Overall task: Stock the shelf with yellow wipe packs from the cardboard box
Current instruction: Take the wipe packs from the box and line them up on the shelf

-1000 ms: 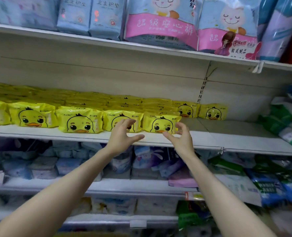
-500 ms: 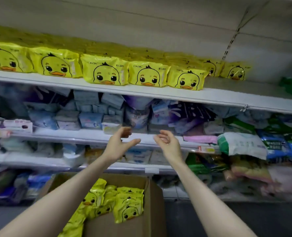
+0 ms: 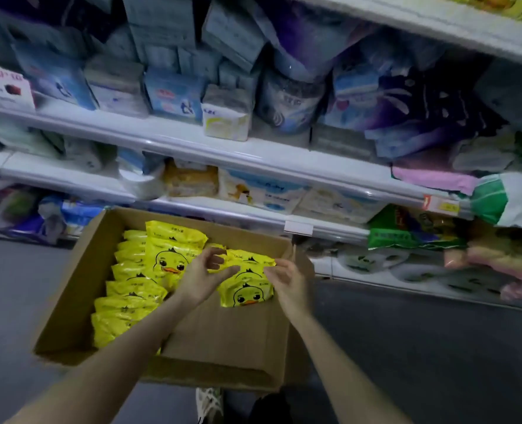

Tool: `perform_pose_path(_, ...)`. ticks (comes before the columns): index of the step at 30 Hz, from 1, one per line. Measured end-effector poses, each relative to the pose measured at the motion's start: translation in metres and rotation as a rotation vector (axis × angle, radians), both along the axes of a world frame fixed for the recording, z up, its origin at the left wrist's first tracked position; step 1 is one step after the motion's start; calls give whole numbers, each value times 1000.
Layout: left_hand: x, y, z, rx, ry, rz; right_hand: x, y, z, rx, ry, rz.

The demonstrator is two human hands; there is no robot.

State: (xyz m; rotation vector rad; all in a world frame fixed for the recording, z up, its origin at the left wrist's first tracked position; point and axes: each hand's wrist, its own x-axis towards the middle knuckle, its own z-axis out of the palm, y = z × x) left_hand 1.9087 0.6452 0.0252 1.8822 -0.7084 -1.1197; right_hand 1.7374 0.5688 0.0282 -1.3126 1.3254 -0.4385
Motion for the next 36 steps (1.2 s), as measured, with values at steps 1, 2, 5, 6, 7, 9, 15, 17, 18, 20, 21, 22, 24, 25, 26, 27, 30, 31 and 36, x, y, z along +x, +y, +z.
perform_pose_path(1, -1, 4, -18, 33, 21, 7, 1, 4, -16, 33, 23, 10)
perform_pose_path(2, -2, 7, -35, 67, 30, 12, 1, 7, -30, 56, 44, 12)
perform_pose_path(5, -5, 16, -83, 153, 61, 15, 5, 14, -68, 103, 75, -1)
perform_pose_path(6, -6, 18, -99, 177, 68, 17, 5, 16, -81, 109, 88, 2)
perform_pose_path(7, -7, 20, -114, 199, 70, 21, 5, 17, -93, 107, 112, 10)
perform_pose_path(9, -8, 22, -138, 225, 79, 23, 3, 19, -116, 91, 161, 26)
perform_pose_path(15, -14, 19, -200, 267, 139, 21, 5, 18, -167, 176, 137, -45)
perform_pose_path(17, -17, 15, -214, 237, 178, 29, 4, 19, -178, 180, 128, -75)
perform_pose_path(18, -19, 12, -217, 223, 190, 41, 4, 20, -182, 177, 131, -89)
perform_pose_path(20, -23, 6, -224, 220, 173, 55, 3, 22, -193, 187, 135, -118)
perform_pose_path(21, -24, 3, -226, 215, 161, 60, 4, 24, -196, 193, 135, -131)
perform_pose_path(22, -24, 0, -227, 209, 154, 72, 4, 25, -198, 198, 135, -144)
perform_pose_path(24, -25, -5, -227, 197, 132, 74, 5, 27, -202, 204, 134, -170)
perform_pose_path(25, -26, -6, -228, 195, 109, 60, 4, 28, -203, 204, 135, -176)
perform_pose_path(26, -26, -6, -227, 188, 90, 48, 4, 29, -204, 209, 137, -186)
perform_pose_path(27, -25, -5, -226, 186, 87, 44, 4, 29, -203, 203, 135, -198)
perform_pose_path(30, -22, 0, -215, 165, 159, 29, 2, 30, -202, 203, 126, -230)
perform_pose_path(31, -19, 2, -208, 167, 204, 25, 3, 30, -199, 213, 121, -225)
perform_pose_path(36, 14, 12, -179, 155, 355, -67, 12, 23, -180, 282, 106, -139)
